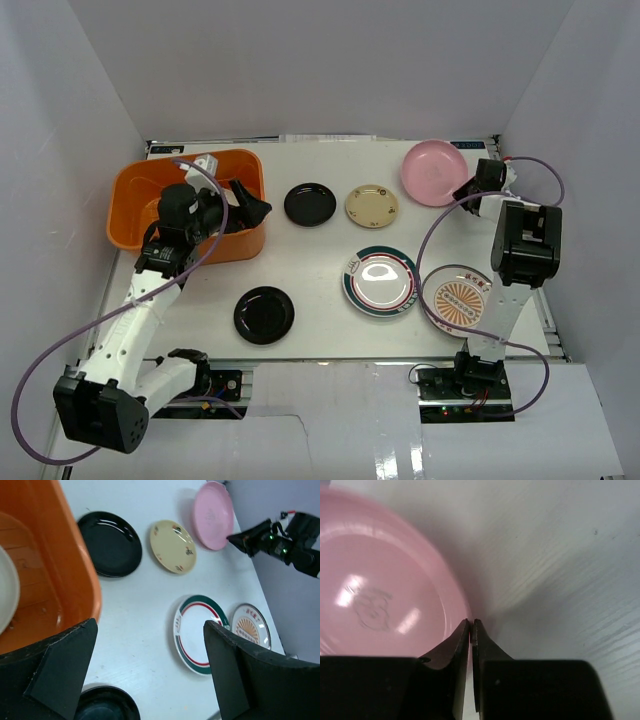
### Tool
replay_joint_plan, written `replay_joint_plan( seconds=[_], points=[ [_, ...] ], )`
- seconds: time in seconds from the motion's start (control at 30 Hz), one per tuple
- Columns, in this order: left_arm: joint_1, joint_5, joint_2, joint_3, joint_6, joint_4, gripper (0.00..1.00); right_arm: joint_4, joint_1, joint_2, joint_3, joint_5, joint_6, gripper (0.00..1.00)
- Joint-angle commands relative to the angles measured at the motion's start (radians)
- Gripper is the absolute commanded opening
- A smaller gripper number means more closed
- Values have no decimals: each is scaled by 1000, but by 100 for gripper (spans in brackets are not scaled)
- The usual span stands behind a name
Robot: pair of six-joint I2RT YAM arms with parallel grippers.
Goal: Place the plates into the plastic bin on the countertop
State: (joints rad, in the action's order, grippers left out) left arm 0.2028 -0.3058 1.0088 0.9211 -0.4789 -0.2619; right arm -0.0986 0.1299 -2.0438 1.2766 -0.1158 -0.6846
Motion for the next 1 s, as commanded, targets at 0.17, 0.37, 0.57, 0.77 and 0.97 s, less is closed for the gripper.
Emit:
replay_joint_plan(
  seconds=[0.17,0.37,0.57,0.77,0.97],
  points=[
    [214,-47,95,126,-24,-13,98,-225,-7,449,-225,71,7,8],
    [435,149,169,189,-23,-11,98,-250,-128,785,-508,185,28,8],
    [475,208,205,167,-84,41,98,-216,-252,1020,-657,301,-6,8],
    [486,226,192,119,-113,85,92,-147,-337,1126,-675,390,5,8],
    [488,275,249,101,-87,79,70,-148,-358,1126,-681,488,7,8]
  ],
)
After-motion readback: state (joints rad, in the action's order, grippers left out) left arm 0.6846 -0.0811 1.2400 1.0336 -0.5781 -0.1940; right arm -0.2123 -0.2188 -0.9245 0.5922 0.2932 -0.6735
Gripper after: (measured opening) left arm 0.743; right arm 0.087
